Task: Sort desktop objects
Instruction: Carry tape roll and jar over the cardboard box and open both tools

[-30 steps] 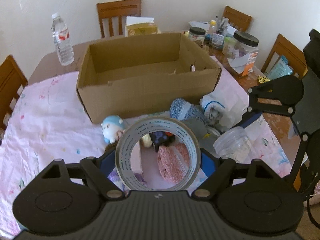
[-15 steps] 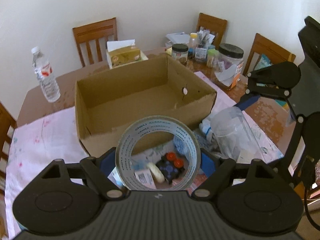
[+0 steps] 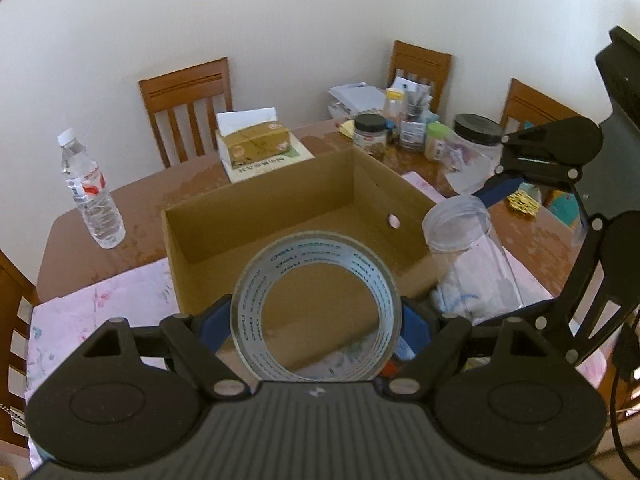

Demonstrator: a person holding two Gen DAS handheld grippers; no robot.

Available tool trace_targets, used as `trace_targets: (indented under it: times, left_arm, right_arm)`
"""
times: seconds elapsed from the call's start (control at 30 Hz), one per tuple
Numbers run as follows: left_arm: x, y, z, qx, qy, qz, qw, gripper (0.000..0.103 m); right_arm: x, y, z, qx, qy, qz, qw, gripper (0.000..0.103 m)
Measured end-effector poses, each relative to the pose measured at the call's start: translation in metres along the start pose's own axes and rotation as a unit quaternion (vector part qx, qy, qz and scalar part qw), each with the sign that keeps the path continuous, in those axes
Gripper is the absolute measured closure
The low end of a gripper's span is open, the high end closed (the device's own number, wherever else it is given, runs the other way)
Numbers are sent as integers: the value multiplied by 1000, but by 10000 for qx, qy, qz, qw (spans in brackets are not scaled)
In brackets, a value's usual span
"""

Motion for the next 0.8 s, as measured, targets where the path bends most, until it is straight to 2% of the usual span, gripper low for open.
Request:
trace_targets:
  times: [0.17, 0.5, 0.8]
  left_arm:
    - [17, 11, 10, -115, 102, 174, 9997, 19]
    - [47, 27, 19, -241, 272, 394, 9986, 19]
    - [64, 35, 18, -307, 443, 523, 9972, 17]
  right_arm:
    - [12, -25, 13, 337, -85, -67, 9994, 9]
    - [41, -53, 25, 1055, -45, -616, 9925, 8]
    - [38, -56, 17, 1493, -114, -581, 9870, 5]
Point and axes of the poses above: each gripper's, at about its wrist camera, not at the fingertips, and x roughly the way its jaws point, y to its left, z to its top, the point moved 1 cm from there along x, roughly the way its jaws point, and after that the axes turned 8 degrees about x, right-handed, at the moved point
